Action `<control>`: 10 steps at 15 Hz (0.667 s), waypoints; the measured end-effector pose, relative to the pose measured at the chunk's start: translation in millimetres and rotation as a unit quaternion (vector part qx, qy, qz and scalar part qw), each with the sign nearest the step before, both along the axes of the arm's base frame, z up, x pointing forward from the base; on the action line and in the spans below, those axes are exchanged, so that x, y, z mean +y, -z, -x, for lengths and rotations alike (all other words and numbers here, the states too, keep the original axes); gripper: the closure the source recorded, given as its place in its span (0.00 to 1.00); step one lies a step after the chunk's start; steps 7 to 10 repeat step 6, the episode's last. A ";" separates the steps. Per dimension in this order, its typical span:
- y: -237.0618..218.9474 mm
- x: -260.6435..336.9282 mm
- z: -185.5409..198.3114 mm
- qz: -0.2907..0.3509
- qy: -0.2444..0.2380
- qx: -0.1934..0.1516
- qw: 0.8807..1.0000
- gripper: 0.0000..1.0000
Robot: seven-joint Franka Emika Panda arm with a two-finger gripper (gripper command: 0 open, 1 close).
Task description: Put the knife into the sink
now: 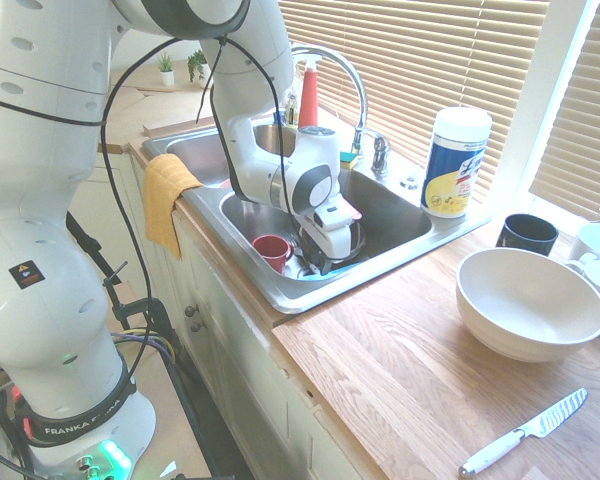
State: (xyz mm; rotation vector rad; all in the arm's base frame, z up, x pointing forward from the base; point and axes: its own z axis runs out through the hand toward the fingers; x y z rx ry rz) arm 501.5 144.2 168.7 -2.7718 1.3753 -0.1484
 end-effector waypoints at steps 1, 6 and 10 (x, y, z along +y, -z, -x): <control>-6.4 -1.3 -0.4 0.001 -0.002 -0.005 1.000 0.00; -93.5 2.0 9.4 -0.001 -0.041 -0.008 0.999 0.00; -93.5 2.0 9.4 -0.001 -0.041 -0.008 0.999 0.00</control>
